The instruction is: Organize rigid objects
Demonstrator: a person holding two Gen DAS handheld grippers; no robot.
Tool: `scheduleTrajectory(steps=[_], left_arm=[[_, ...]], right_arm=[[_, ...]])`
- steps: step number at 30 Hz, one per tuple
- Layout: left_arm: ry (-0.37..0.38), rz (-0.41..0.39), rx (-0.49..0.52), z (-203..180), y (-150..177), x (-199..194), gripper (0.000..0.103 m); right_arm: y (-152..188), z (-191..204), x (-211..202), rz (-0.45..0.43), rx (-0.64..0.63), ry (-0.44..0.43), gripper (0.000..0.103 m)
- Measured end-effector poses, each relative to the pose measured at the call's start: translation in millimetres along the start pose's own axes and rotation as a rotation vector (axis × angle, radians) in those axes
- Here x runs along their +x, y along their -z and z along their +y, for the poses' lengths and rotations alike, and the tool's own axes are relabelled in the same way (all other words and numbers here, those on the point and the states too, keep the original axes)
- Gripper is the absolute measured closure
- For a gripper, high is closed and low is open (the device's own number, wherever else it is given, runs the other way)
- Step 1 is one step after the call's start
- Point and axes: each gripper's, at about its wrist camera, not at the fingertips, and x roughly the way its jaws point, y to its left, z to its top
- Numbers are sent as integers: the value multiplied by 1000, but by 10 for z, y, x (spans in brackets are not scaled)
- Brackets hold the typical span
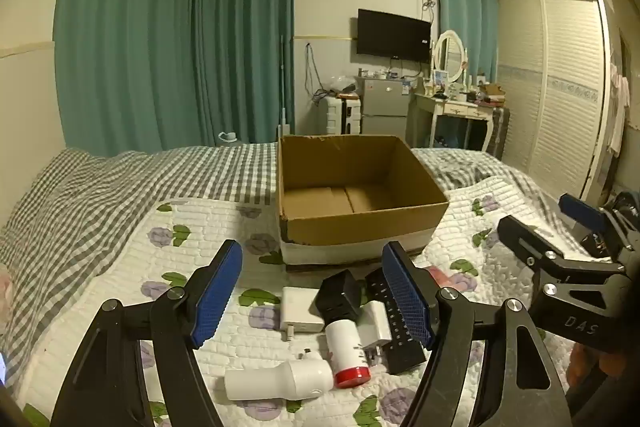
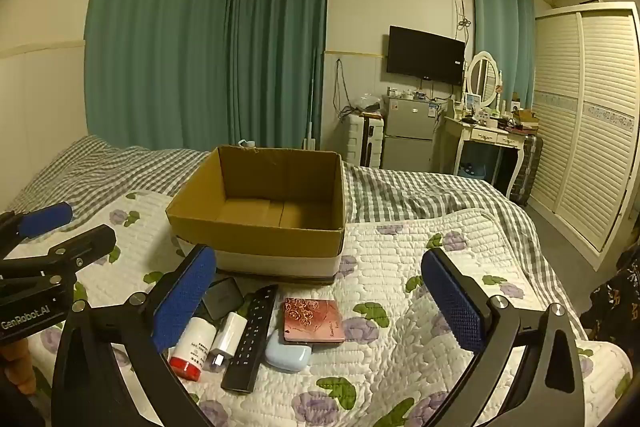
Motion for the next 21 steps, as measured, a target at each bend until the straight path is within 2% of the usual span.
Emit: scheduleTrajectory(steps=[7, 11, 21], left_arm=[[14, 14, -23, 58, -37, -12, 28], [-12, -4, -9, 22, 24, 8, 28], [-12, 5, -2, 13, 30, 47, 28]], right_arm=[[-26, -24, -5, 6, -4, 13, 0], [31, 41, 34, 19, -11, 9, 0], [32, 31, 48, 30, -6, -8, 0]])
